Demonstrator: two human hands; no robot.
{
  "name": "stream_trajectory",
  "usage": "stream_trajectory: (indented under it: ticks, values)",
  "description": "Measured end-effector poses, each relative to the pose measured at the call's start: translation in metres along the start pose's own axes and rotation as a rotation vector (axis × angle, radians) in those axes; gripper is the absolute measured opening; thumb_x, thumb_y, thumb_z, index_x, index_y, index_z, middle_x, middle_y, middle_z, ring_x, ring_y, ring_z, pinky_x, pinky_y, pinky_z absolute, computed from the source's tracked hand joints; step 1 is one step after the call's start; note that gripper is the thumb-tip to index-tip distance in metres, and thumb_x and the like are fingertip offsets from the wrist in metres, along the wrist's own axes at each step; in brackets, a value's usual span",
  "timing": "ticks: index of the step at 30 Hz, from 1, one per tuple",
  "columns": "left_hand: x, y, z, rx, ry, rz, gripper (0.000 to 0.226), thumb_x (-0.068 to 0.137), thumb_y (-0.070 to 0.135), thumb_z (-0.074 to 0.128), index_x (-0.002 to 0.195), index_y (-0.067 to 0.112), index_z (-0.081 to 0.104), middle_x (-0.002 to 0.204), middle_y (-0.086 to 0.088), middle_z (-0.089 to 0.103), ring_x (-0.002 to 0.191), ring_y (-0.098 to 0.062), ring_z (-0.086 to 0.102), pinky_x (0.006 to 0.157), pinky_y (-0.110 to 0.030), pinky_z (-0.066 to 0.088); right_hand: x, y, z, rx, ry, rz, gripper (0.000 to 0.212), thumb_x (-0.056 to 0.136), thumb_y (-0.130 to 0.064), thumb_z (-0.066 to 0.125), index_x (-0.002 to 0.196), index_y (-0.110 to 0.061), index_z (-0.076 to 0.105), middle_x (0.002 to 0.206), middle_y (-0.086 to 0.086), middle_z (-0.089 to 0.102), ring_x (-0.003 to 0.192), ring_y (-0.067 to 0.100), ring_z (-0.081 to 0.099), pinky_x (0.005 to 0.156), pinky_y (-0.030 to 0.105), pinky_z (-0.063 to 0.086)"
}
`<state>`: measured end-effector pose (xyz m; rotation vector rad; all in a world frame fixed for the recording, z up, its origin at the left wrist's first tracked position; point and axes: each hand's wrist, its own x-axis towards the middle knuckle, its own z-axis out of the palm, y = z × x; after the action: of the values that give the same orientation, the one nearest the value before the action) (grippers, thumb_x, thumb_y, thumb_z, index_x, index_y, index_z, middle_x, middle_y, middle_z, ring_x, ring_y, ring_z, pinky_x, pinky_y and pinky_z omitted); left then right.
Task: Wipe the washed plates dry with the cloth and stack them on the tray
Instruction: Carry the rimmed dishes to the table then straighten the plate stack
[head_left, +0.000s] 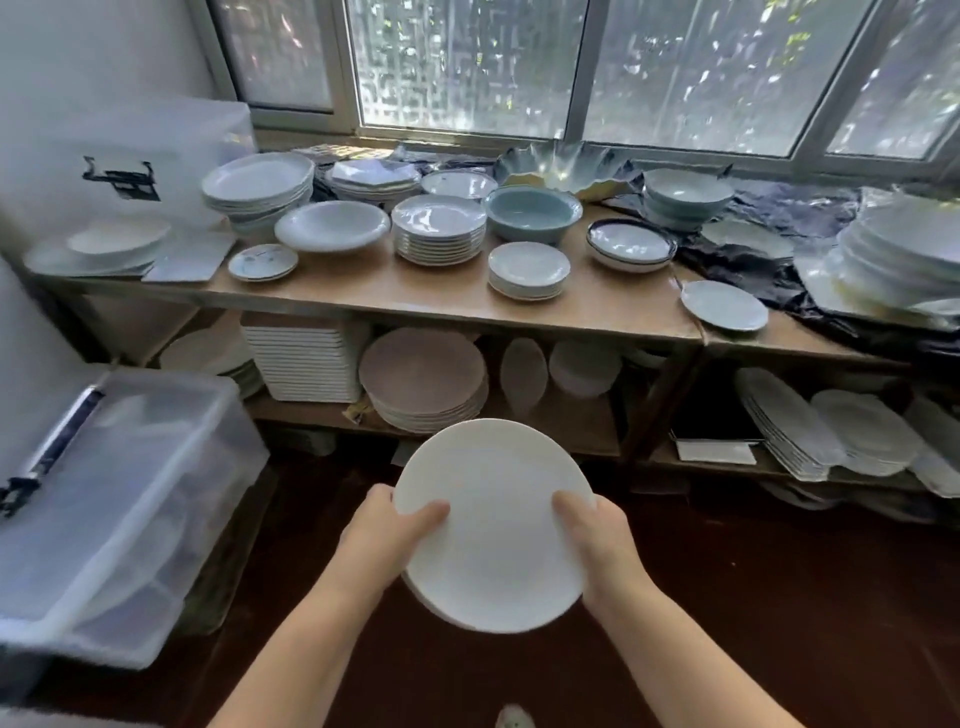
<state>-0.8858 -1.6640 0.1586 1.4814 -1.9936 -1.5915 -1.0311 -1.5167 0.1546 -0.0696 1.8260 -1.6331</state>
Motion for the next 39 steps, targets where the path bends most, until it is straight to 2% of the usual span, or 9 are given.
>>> stream_trajectory:
  ticks: [2, 7, 15, 20, 22, 27, 30, 34, 39]
  values:
    - [0.029, 0.025, 0.015, -0.019, -0.003, -0.008, 0.048, 0.073, 0.046, 0.074, 0.104, 0.015, 0.053, 0.098, -0.003, 0.063, 0.091, -0.023, 0.062, 0.085, -0.046, 0.053, 0.036, -0.024, -0.007, 0.000, -0.019, -0.006, 0.016, 0.087, -0.005, 0.051, 0.087, -0.007, 0.067, 0.080, 0.012, 0.073, 0.072, 0.029, 0.070, 0.056, 0.037, 0.057]
    - [0.089, 0.075, 0.038, -0.048, 0.014, -0.027, 0.060, 0.055, 0.056, 0.065, 0.099, 0.018, 0.053, 0.096, -0.002, 0.063, 0.092, -0.023, 0.062, 0.086, -0.047, 0.053, 0.117, -0.065, -0.009, -0.011, -0.022, 0.024, 0.017, 0.085, -0.006, 0.051, 0.090, -0.008, 0.067, 0.083, 0.013, 0.073, 0.075, 0.031, 0.070, 0.055, 0.035, 0.057]
    - [0.221, 0.136, 0.055, -0.058, -0.012, -0.026, 0.057, 0.053, 0.054, 0.066, 0.094, 0.018, 0.053, 0.095, -0.002, 0.063, 0.089, -0.021, 0.062, 0.083, -0.045, 0.053, 0.239, -0.109, 0.014, 0.012, 0.004, 0.018, 0.014, 0.088, -0.008, 0.053, 0.090, -0.007, 0.066, 0.085, 0.016, 0.072, 0.080, 0.036, 0.069, 0.069, 0.050, 0.057]
    - [0.319, 0.184, 0.057, -0.015, -0.059, 0.001, 0.057, 0.053, 0.057, 0.062, 0.095, 0.020, 0.051, 0.093, 0.002, 0.062, 0.089, -0.020, 0.061, 0.081, -0.044, 0.053, 0.322, -0.150, 0.042, 0.036, 0.068, 0.006, 0.013, 0.087, -0.009, 0.054, 0.088, -0.007, 0.066, 0.079, 0.012, 0.073, 0.077, 0.035, 0.069, 0.068, 0.051, 0.057]
    - [0.356, 0.204, 0.054, -0.015, -0.084, 0.002, 0.057, 0.053, 0.057, 0.061, 0.096, 0.022, 0.051, 0.093, 0.004, 0.062, 0.088, -0.020, 0.062, 0.080, -0.044, 0.055, 0.352, -0.169, 0.055, 0.042, 0.077, 0.004, 0.014, 0.087, -0.010, 0.054, 0.091, -0.007, 0.067, 0.082, 0.013, 0.073, 0.076, 0.032, 0.070, 0.065, 0.048, 0.057]
    - [0.438, 0.242, 0.050, -0.011, -0.129, 0.038, 0.048, 0.055, 0.056, 0.064, 0.094, 0.031, 0.054, 0.092, 0.009, 0.065, 0.086, -0.015, 0.063, 0.077, -0.040, 0.055, 0.414, -0.199, 0.081, 0.098, 0.139, -0.026, 0.009, 0.089, -0.017, 0.058, 0.096, -0.019, 0.064, 0.076, -0.001, 0.073, 0.070, 0.020, 0.071, 0.051, 0.031, 0.054]
    - [0.477, 0.258, 0.060, -0.017, -0.153, 0.039, 0.042, 0.058, 0.051, 0.068, 0.093, 0.031, 0.056, 0.093, 0.011, 0.064, 0.086, -0.013, 0.063, 0.078, -0.041, 0.055, 0.443, -0.208, 0.087, 0.113, 0.175, -0.001, 0.010, 0.089, -0.018, 0.057, 0.096, -0.021, 0.064, 0.078, -0.002, 0.073, 0.072, 0.020, 0.070, 0.050, 0.030, 0.054]
    - [0.519, 0.271, 0.080, -0.004, -0.164, 0.011, 0.037, 0.071, 0.042, 0.073, 0.101, 0.027, 0.059, 0.095, 0.008, 0.064, 0.084, -0.011, 0.062, 0.063, -0.030, 0.051, 0.487, -0.220, 0.084, 0.106, 0.223, 0.008, 0.010, 0.090, -0.015, 0.057, 0.095, -0.019, 0.065, 0.078, 0.000, 0.073, 0.076, 0.024, 0.070, 0.049, 0.030, 0.053]
    - [0.561, 0.291, 0.109, 0.030, -0.105, -0.029, 0.048, 0.059, 0.054, 0.067, 0.099, 0.029, 0.058, 0.107, 0.001, 0.050, 0.092, -0.016, 0.057, 0.065, -0.030, 0.048, 0.549, -0.239, 0.074, 0.011, 0.218, 0.017, 0.008, 0.089, -0.014, 0.058, 0.093, -0.018, 0.063, 0.088, 0.007, 0.071, 0.080, 0.026, 0.068, 0.057, 0.035, 0.057]
